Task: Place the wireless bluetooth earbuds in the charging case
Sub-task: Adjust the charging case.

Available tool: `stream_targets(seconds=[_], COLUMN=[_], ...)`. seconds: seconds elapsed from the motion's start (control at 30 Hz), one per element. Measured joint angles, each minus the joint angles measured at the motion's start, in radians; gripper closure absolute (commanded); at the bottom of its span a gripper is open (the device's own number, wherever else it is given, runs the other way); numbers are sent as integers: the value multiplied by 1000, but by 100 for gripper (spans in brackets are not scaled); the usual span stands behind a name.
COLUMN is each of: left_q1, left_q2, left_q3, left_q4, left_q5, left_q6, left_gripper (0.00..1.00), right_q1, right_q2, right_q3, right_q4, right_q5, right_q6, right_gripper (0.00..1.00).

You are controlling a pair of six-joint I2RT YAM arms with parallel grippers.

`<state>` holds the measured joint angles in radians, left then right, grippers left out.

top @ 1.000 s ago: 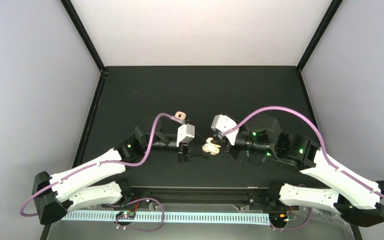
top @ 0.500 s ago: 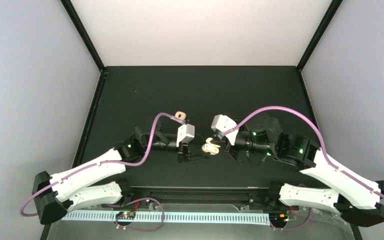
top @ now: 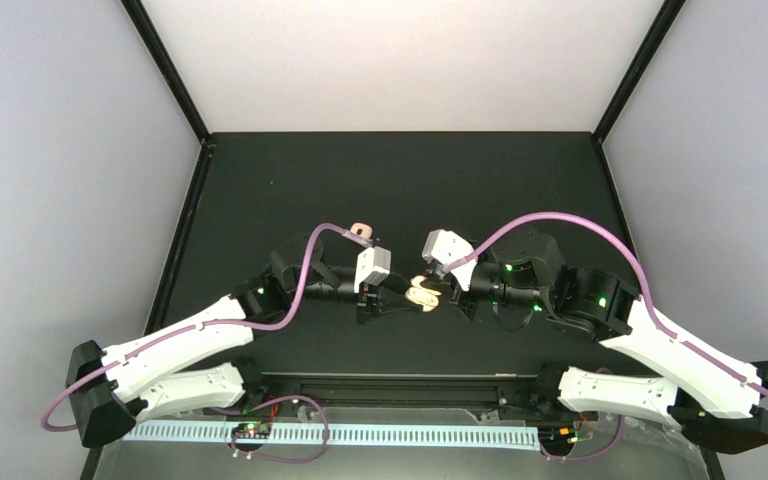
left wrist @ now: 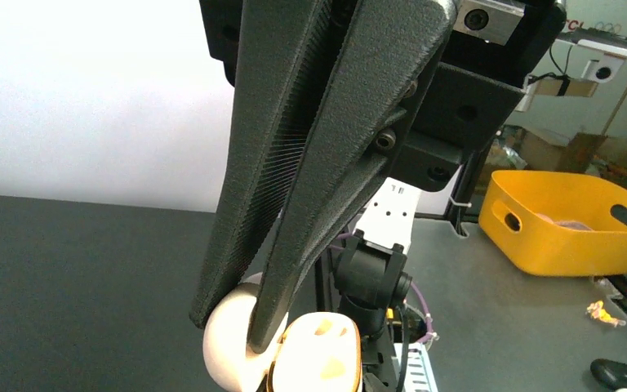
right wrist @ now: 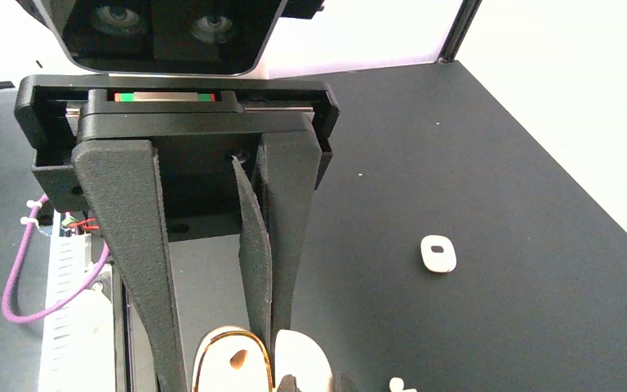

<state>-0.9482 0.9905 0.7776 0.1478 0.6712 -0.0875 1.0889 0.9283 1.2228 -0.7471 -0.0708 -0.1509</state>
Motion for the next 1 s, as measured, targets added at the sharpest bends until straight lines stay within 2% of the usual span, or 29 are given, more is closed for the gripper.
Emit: stream_targets(seconds=[0.13,0.4,0.57,0.67,0.8,0.93,1.0], left_q1=[0,0,0,0,0,1,2], left_q2=[0,0,0,0,0,1,6], left_q3=[0,0,0,0,0,0,0], left_q4=[0,0,-1,2,18,34,45], left_q5=[5,9,12,21,38,41,45], left_q6=[-2,-3,-9,-22,-45,-71,-82], left_gripper=[80,81,61,57,58,67,68], right_q1=[0,0,0,0,0,0,0], right_q2=[0,0,-1,-3,-9,-11,-14], right_q3=[0,0,0,0,0,2,2], right_q4=[0,0,0,0,1,2,2], right_q5=[-3,-8,-8,-8,-10,-11,-12], right_q6=[0,0,0,0,0,0,0], right_gripper=[99,99,99,99,99,99,99])
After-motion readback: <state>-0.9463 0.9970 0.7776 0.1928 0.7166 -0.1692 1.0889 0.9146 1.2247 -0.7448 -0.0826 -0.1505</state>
